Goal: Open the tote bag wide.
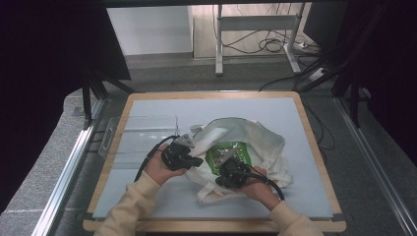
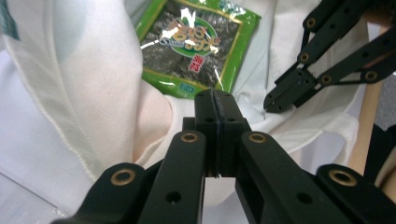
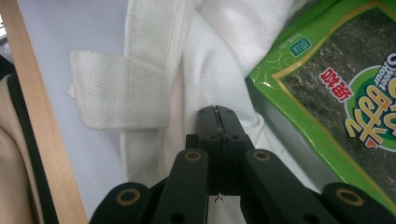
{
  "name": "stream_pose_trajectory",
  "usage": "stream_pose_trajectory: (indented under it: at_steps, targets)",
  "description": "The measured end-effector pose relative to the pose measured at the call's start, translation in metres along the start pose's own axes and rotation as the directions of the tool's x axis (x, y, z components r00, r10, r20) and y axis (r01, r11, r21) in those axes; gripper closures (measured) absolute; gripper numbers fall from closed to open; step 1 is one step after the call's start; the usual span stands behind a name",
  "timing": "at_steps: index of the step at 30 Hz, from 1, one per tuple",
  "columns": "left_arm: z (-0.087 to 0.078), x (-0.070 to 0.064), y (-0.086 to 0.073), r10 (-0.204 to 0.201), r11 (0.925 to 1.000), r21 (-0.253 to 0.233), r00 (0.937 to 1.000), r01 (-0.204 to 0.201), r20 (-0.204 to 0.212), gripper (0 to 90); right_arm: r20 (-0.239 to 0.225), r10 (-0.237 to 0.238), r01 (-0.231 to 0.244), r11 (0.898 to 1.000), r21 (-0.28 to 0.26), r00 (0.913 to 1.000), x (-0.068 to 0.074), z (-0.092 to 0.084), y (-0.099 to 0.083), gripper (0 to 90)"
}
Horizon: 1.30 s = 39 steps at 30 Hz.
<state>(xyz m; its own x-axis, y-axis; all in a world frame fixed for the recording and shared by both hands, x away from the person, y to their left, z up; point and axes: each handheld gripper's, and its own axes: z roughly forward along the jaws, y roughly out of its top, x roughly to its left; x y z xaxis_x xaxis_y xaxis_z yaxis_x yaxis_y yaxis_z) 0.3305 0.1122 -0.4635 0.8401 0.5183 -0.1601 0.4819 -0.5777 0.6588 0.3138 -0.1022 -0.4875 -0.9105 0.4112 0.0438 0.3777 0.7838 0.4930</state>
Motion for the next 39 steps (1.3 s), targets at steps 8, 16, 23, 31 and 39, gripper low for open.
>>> stream_pose_trajectory:
  at_steps: [8,16,23,31,39]
  targets:
    - [0.001,0.003,-0.005,-0.02,0.9998,0.006,0.9996,0.02,0.018,90.0,0.025,0.018,-0.017,0.999,-0.041,0.9995,-0.004,-0.006,0.012,89.5]
    - [0.002,0.003,-0.005,-0.011,0.9999,0.004,0.9997,0.01,0.022,90.0,0.038,0.034,-0.033,0.999,-0.006,0.9987,-0.009,0.015,0.024,89.5]
    - [0.003,0.002,-0.005,-0.022,0.9997,0.01,0.9995,0.022,0.021,90.0,0.007,0.019,-0.019,1.0,0.003,0.9998,-0.004,0.017,0.024,89.5]
    - [0.003,0.002,-0.005,-0.014,0.9998,0.01,0.9994,0.014,0.031,90.0,0.005,0.009,-0.009,1.0,0.0,0.9999,0.0,0.018,0.02,89.6]
    - [0.002,0.002,-0.006,-0.007,0.9999,0.009,0.9996,0.006,0.029,90.0,0.001,0.006,-0.006,1.0,0.011,1.0,0.001,0.021,0.02,89.5]
